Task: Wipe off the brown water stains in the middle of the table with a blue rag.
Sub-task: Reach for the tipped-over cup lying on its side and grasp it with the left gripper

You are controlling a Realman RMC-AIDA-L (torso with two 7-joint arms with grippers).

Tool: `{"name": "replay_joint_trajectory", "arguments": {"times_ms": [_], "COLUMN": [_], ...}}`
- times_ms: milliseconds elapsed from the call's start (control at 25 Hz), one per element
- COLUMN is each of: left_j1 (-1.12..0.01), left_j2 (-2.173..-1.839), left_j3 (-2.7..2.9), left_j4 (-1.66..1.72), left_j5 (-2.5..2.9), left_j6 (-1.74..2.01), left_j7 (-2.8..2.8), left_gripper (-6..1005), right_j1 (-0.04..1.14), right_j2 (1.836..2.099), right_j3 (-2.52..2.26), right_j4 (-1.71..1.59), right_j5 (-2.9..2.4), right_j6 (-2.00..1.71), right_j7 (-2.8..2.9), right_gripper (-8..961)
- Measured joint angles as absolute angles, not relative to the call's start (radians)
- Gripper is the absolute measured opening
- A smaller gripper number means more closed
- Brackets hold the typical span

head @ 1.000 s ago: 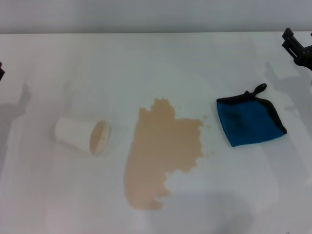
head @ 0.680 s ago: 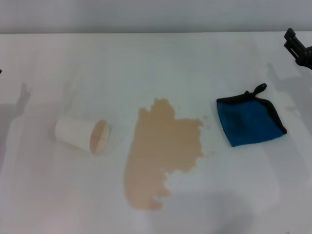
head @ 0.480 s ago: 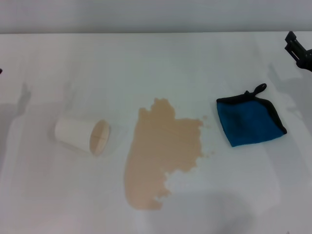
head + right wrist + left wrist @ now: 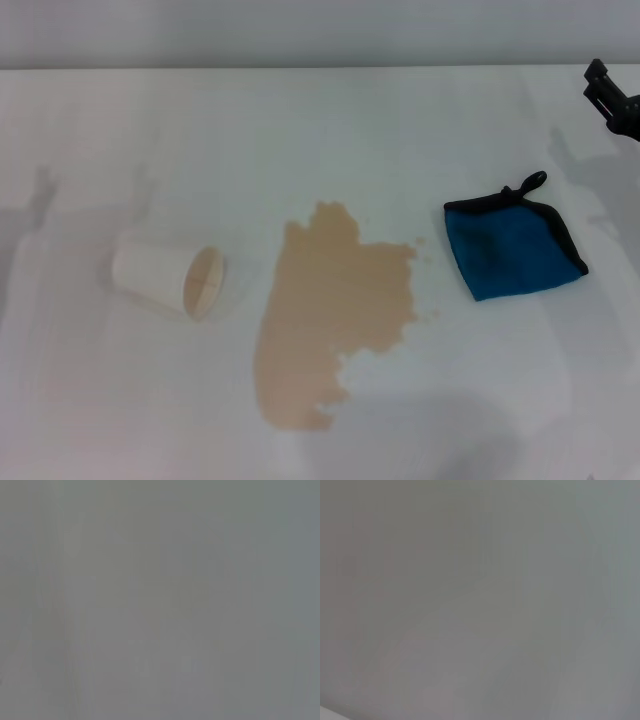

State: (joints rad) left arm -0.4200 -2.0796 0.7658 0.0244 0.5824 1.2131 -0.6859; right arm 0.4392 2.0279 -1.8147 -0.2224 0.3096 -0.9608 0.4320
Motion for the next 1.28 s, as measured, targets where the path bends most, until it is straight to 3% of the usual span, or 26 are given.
{"name": "replay_joint_trajectory", "arguments": {"times_ms": [360, 480, 760, 960, 1280], "left_j1": [-0.403, -0.369, -0.32, -0.369, -0.495], "left_j2": [-2.05, -1.997, -1.946, -1.902, -1.866], "left_j3": [0.846, 0.937, 0.982, 0.982, 0.973], "left_j4": [0.215, 0.368, 0.632, 0.754, 0.826], "left_j5": [0.68, 0.816, 1.163, 1.545, 1.907], "left_j6": [1.205, 1.214, 1.223, 1.242, 1.27], "left_j7": [-0.931, -1.174, -1.285, -1.36, -1.366], "left_gripper": [885, 885, 884, 883, 882], "right_j1": [0.444, 0.444, 0.445, 0.445, 0.451], "right_j2": [2.025, 2.026, 2.024, 2.024, 2.025], "right_j3": [-1.813, -1.813, -1.811, -1.81, -1.81], "right_j4": [-0.221, -0.221, -0.218, -0.207, -0.193], "right_j5": [0.334, 0.349, 0.365, 0.375, 0.375], "right_j6": [-0.916, -0.916, -0.918, -0.918, -0.914], "right_j7": [0.394, 0.378, 0.374, 0.374, 0.374], "right_gripper": [840, 840, 841, 840, 840]}}
